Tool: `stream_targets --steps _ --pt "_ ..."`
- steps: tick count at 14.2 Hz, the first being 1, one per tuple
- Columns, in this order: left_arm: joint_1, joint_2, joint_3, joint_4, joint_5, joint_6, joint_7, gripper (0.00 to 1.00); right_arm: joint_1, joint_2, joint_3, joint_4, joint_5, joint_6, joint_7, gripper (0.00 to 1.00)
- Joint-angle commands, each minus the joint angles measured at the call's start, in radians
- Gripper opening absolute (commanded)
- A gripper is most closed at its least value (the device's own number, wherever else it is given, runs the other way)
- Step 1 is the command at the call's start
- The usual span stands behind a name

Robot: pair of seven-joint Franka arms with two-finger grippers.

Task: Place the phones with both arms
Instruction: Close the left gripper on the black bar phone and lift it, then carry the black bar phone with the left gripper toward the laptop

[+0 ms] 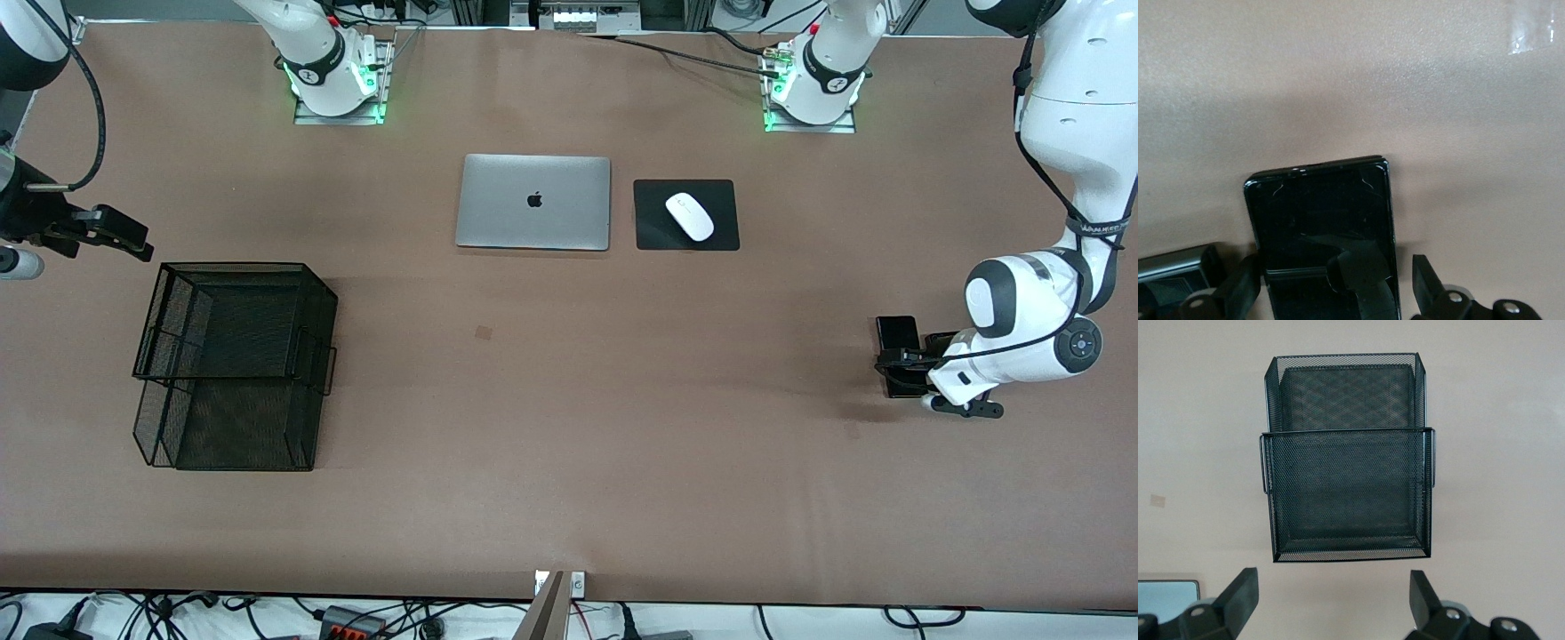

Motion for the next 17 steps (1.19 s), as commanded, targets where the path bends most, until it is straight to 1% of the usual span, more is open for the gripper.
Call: stream_targets --steps 1,3,4,6,7,8,11,13,15,17 --pt "0.004 -0.001 -0.001 -0.002 0.021 0.014 0.015 0.81 -0.003 -0.008 0.006 0.015 -0.011 -0.027 -0.019 1.0" --pt "-0.004 -0.004 -0.001 0.006 0.021 0.004 0.009 0.64 -0.003 -0.005 0.006 0.015 -0.011 -0.033 -0.019 1.0" --pt "-0.013 -0.01 -0.001 0.008 0.021 0.0 0.002 0.58 -0.003 -0.007 0.006 0.015 -0.011 -0.033 -0.019 1.0" --pt "-0.021 -0.019 -0.001 0.009 0.019 -0.028 -0.002 0.53 -0.003 -0.005 0.007 0.015 -0.011 -0.033 -0.016 1.0" --pt "-0.033 -0.031 -0.001 0.012 0.018 -0.061 -0.018 0.52 -0.003 -0.002 0.007 0.015 -0.011 -0.033 -0.013 1.0" --pt "-0.048 -0.044 -0.001 0.038 0.018 -0.115 -0.072 0.52 0.0 -0.001 0.009 0.015 -0.011 -0.033 -0.008 1.0" --pt "-0.134 -0.053 -0.013 0.162 0.004 -0.348 -0.279 0.51 0.0 -0.005 0.01 0.015 -0.008 -0.054 -0.008 1.0" --pt "-0.229 -0.053 -0.013 0.24 -0.107 -0.454 -0.444 0.51 0.001 -0.005 0.015 0.015 -0.009 -0.085 -0.011 1.0" --pt "-0.341 -0.051 -0.003 0.282 -0.242 -0.476 -0.651 0.51 0.0 -0.005 0.015 0.016 -0.008 -0.074 -0.011 1.0" --pt "-0.438 -0.041 0.007 0.32 -0.347 -0.47 -0.847 0.51 0.0 -0.007 0.013 0.03 -0.012 -0.077 -0.011 1.0"
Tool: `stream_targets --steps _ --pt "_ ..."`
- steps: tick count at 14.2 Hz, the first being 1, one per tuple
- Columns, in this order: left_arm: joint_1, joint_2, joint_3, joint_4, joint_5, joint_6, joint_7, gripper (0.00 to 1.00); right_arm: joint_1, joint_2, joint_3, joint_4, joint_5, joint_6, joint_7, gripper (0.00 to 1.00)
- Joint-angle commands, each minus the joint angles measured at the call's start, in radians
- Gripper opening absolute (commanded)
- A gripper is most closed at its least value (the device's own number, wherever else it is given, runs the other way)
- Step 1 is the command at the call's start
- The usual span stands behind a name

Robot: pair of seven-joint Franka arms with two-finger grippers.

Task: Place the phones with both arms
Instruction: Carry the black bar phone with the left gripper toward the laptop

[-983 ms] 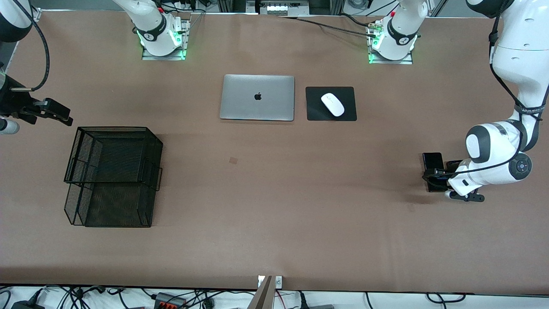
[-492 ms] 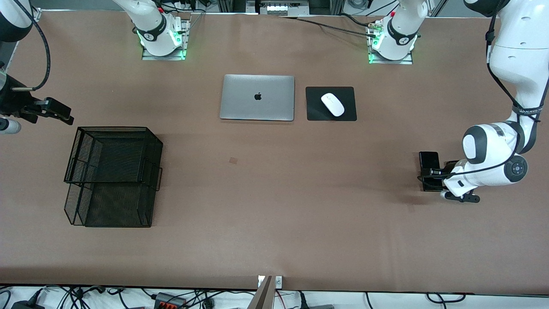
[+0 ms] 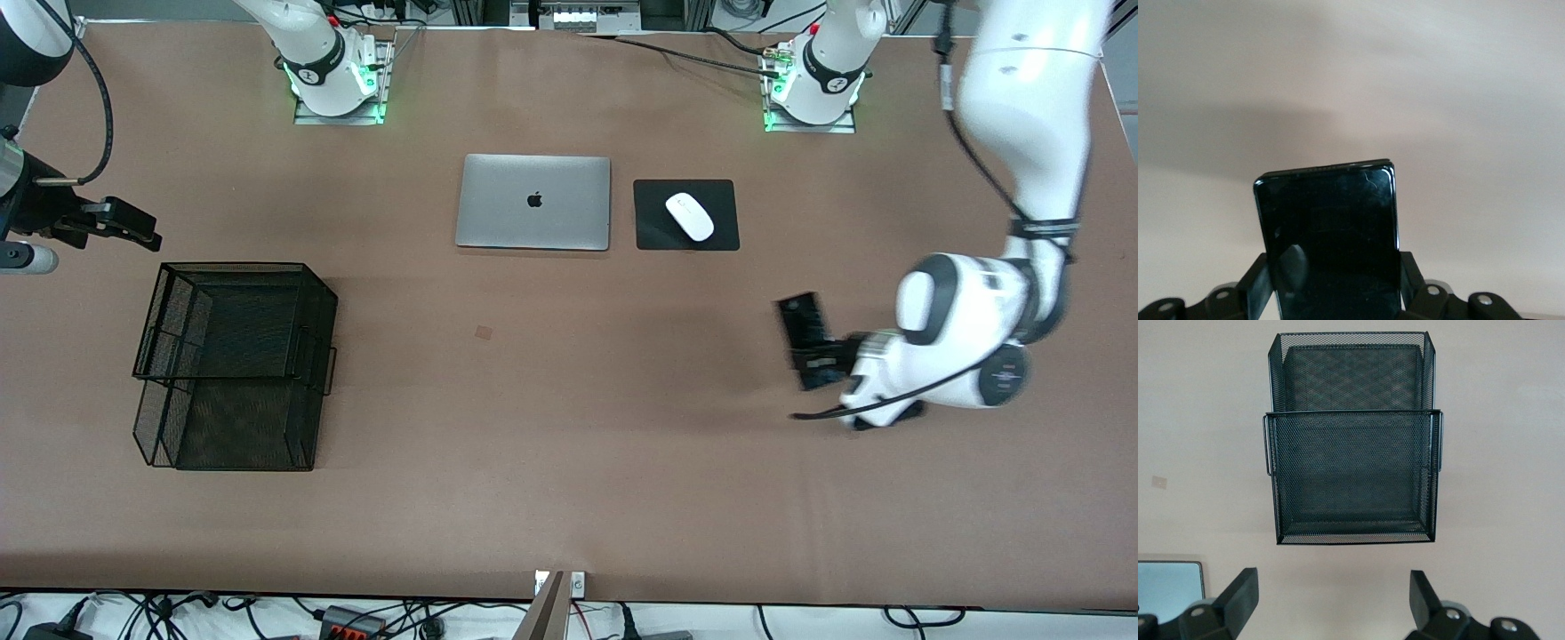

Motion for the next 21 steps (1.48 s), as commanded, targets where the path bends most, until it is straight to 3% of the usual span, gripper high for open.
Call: stream_targets --steps 1,3,5,11,16,18,21 --pt "-0.131 0.029 0.043 0.09 -0.152 -0.024 -0.234 0.51 -0.001 -0.007 0.005 0.023 -0.012 -0.017 -0.001 1.0" --pt "-0.26 0.09 0.127 0.194 -0.328 0.008 -0.34 0.51 0.001 -0.007 0.005 0.02 -0.012 -0.026 0.004 1.0" --pt "-0.369 0.149 0.18 0.281 -0.426 0.125 -0.365 0.51 0.0 -0.005 0.005 0.02 -0.012 -0.02 0.004 1.0" --pt "-0.697 0.324 0.42 0.496 -0.465 0.423 -0.693 0.44 0.0 -0.005 0.005 0.023 -0.012 -0.016 -0.002 1.0" --pt "-0.78 0.364 0.404 0.501 -0.4 0.718 -0.643 0.4 0.0 -0.007 0.005 0.023 -0.012 -0.014 -0.004 1.0" --pt "-0.793 0.37 0.399 0.495 -0.266 0.715 -0.504 0.41 0.0 -0.005 0.005 0.028 -0.012 -0.014 -0.007 1.0" --pt "-0.816 0.41 0.394 0.493 -0.198 0.682 -0.243 0.41 0.0 0.001 0.005 0.031 -0.008 -0.014 -0.002 1.0"
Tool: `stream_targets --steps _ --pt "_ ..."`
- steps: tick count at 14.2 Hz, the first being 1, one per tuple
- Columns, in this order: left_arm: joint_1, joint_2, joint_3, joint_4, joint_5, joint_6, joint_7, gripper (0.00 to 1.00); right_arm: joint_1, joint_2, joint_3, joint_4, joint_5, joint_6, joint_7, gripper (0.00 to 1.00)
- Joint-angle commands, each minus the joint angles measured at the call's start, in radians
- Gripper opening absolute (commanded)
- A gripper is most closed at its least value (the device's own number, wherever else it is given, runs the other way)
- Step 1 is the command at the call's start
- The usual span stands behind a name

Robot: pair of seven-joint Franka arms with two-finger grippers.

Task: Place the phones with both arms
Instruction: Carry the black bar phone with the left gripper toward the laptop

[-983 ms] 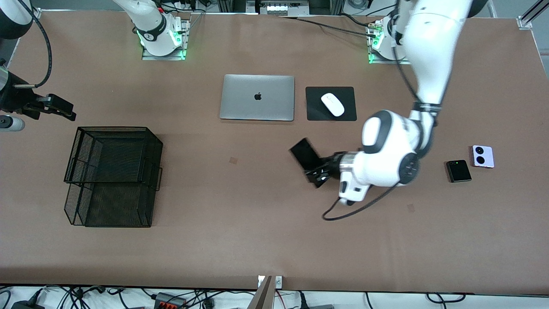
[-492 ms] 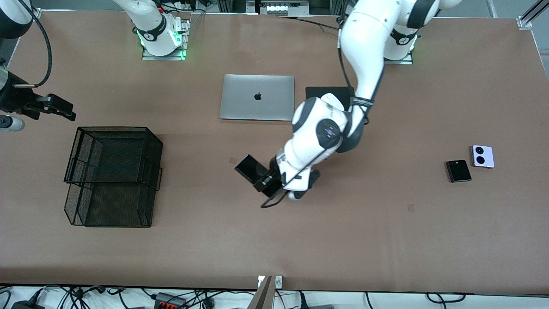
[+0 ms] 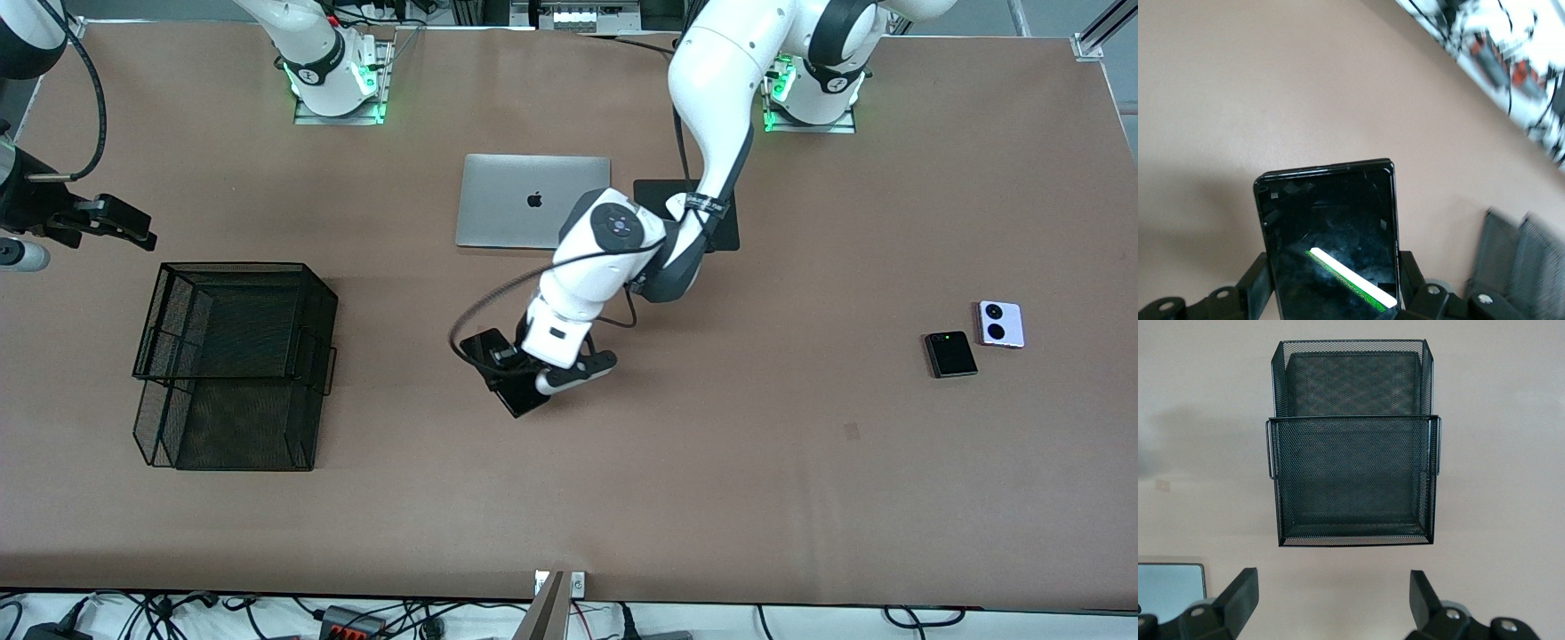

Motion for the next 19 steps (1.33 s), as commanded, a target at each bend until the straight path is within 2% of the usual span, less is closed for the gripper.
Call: stream_targets --steps 1,4,7,11,14,16,17,18,19 --pt "-0.012 0.045 0.009 0.036 0.034 -0.027 0.204 0.41 -0.001 0.001 0.004 0.014 -0.006 -0.009 -0.002 1.0" --pt "-0.025 0.07 0.009 0.033 0.034 -0.054 0.263 0.42 0.002 0.003 0.006 0.014 -0.002 -0.009 0.001 1.0" --pt "-0.037 0.072 0.009 0.034 0.029 -0.146 0.333 0.43 0.004 0.018 0.006 0.014 0.0 -0.003 -0.005 1.0" --pt "-0.063 0.097 0.01 0.034 0.031 -0.144 0.337 0.47 0.011 0.046 0.007 0.014 0.001 0.01 -0.007 1.0" --pt "-0.066 0.113 0.015 0.034 0.032 -0.142 0.337 0.53 0.048 0.054 0.007 0.014 0.003 0.023 -0.005 1.0" --pt "-0.068 0.124 0.017 0.037 0.032 -0.14 0.335 0.66 0.063 0.054 0.006 0.014 0.003 0.026 0.004 1.0" --pt "-0.068 0.125 0.017 0.039 0.032 -0.139 0.335 0.92 0.065 0.054 0.007 0.012 0.003 0.026 0.005 1.0" --pt "-0.066 0.124 0.017 0.04 0.032 -0.139 0.335 1.0 0.065 0.058 0.007 0.012 0.003 0.026 0.005 1.0" --pt "-0.065 0.122 0.017 0.04 0.032 -0.139 0.334 1.0 0.065 0.063 0.007 0.012 0.003 0.026 0.005 1.0"
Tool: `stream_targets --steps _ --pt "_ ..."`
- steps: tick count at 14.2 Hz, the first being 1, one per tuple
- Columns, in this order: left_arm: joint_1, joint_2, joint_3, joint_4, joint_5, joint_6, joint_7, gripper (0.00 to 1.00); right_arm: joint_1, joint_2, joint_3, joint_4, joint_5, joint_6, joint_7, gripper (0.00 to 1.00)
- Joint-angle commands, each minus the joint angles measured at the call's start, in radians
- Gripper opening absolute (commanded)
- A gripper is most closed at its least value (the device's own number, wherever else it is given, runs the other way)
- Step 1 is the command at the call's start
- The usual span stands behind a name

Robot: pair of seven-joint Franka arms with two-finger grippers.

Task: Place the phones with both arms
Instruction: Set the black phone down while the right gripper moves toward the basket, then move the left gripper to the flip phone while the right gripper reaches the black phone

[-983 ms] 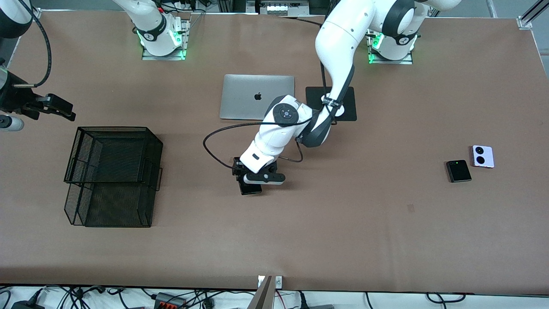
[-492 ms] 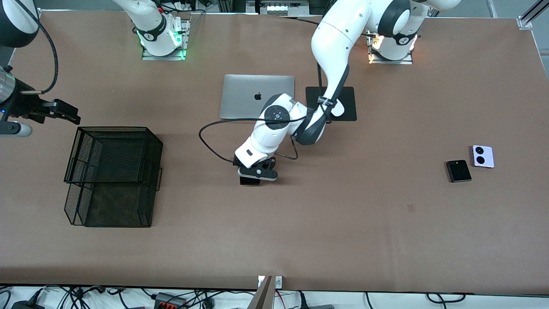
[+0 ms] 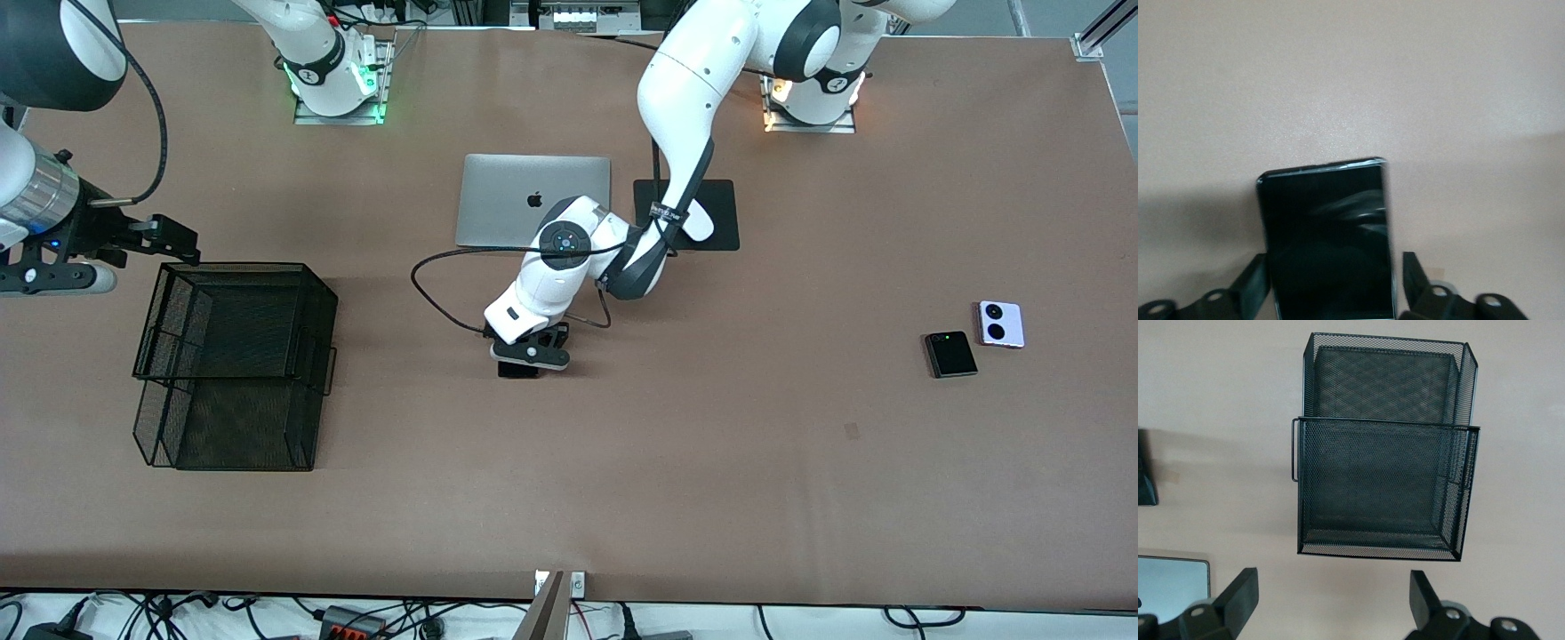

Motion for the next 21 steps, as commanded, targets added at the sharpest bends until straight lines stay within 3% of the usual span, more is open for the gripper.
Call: stream_targets --steps 1,5,10,13,16,21 --pt "0.004 0.008 0.013 0.033 0.02 -0.012 0.007 1.0 0.001 0.011 0.0 0.012 0.003 -0.002 0.003 1.0" --pt "0.07 -0.053 0.004 0.027 0.107 -0.081 0.011 1.0 0.023 0.019 0.0 0.012 0.003 0.014 0.005 1.0" --pt "0.223 -0.186 -0.045 0.003 0.114 -0.283 0.22 1.0 0.047 0.045 0.0 0.012 0.003 0.038 0.005 1.0" --pt "0.343 -0.326 -0.079 -0.115 0.117 -0.38 0.37 1.0 0.109 0.064 0.0 0.014 0.004 0.069 0.006 1.0" --pt "0.426 -0.472 -0.078 -0.311 0.115 -0.414 0.406 1.0 0.168 0.087 0.0 0.018 0.002 0.078 0.006 1.0" --pt "0.611 -0.569 -0.073 -0.502 0.117 -0.423 0.471 1.0 0.219 0.163 0.0 0.081 0.004 0.095 0.006 1.0"
